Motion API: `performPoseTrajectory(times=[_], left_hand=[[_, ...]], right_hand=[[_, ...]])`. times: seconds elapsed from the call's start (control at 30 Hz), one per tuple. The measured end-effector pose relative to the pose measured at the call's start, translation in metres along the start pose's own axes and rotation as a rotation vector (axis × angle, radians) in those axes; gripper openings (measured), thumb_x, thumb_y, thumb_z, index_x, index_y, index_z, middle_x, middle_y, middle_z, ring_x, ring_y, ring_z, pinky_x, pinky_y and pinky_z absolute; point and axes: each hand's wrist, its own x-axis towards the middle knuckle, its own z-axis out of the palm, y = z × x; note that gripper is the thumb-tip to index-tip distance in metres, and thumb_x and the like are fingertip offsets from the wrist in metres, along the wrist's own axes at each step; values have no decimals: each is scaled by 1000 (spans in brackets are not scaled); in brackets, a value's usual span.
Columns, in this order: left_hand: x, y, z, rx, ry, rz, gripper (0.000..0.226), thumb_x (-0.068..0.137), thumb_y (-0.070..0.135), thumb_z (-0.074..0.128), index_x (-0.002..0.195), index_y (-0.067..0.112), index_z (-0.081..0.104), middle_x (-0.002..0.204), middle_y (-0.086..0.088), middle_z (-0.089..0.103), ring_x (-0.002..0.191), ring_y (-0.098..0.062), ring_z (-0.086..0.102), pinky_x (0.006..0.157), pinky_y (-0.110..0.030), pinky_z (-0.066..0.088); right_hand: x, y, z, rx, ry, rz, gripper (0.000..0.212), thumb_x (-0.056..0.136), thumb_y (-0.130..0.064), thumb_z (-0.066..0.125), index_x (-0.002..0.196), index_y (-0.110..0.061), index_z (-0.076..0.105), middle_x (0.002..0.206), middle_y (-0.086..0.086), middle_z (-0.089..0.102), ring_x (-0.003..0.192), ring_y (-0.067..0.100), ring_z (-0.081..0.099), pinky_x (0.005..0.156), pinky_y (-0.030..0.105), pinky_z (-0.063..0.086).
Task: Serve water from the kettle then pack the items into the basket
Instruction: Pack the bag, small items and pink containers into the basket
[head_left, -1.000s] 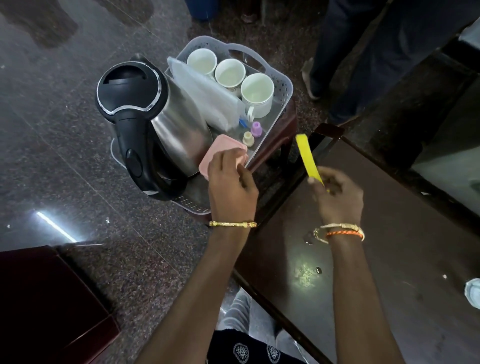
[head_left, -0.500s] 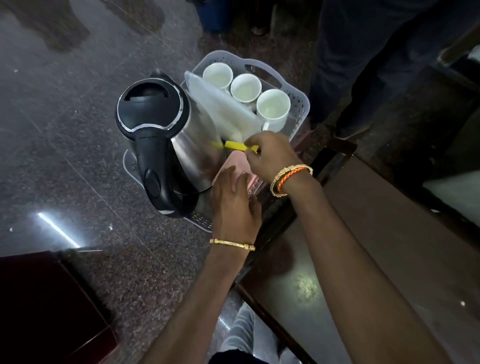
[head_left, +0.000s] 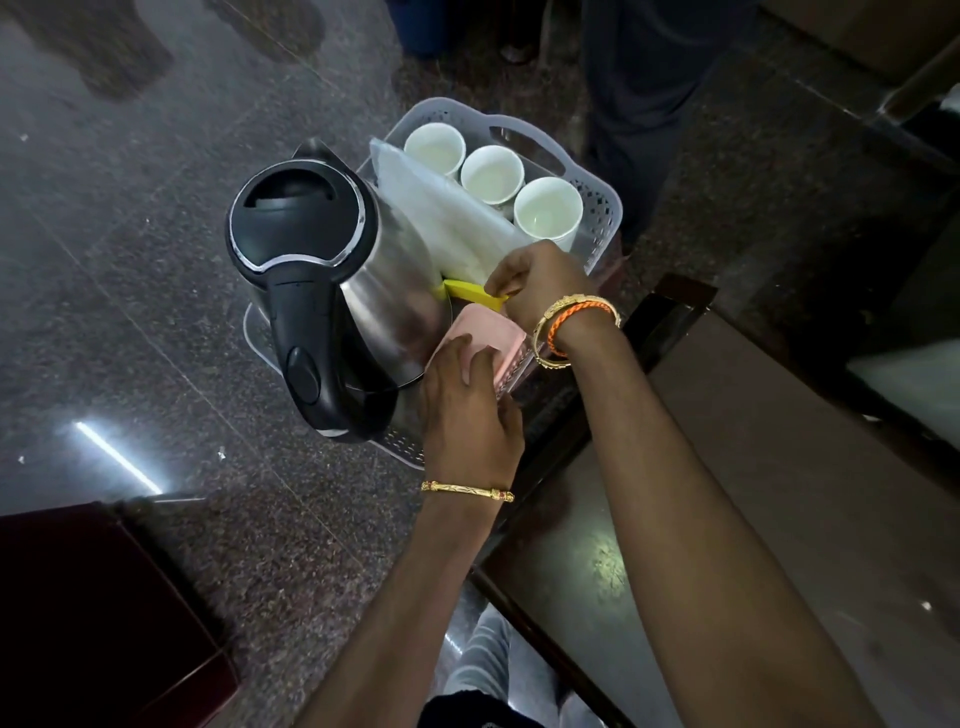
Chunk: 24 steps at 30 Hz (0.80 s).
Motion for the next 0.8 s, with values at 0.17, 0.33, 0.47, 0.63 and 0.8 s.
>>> performPoseTrajectory(times=[0.17,0.33,0.47,0.63,0.8], left_hand=[[2,-3,-1,67,-5,2,44,78,18,63,120,12,51,138,-12,44,130,-29,38,108,-44,34],[3,-4,-2,84,-8,13,44,77,19,65,119,12,52,135,-12,47,128,-30,40,105,-46,37],[1,-5,-3,95,-9,5,47,77,20,66,121,14,51,137,-11,46,129,-28,39,106,-45,35],[-1,-7,-4,114,-20,13,47,77,21,64,121,17,50,140,-7,42,130,-27,37,107,-43,32],[-4,-8,-3,107,-5,21,47,78,21,61,124,18,49,142,-6,40,132,-26,35,109,-44,30]], right_hand=[[-4,2,6,-34,57,-26,27,73,11,58,72,-12,72,89,15,73,87,30,67,83,39,56],[-6,8,11,-120,-74,-62,28,80,5,49,95,-11,67,106,17,65,106,33,56,91,37,50],[-9,6,15,-213,-171,-69,30,84,-3,49,111,-9,59,113,19,60,115,33,47,91,33,45],[-27,15,6,-34,110,-120,24,73,3,48,89,-9,61,98,18,67,97,36,59,87,43,50],[-54,54,7,276,433,254,29,81,-28,59,105,-14,51,92,11,69,82,29,67,75,28,51]])
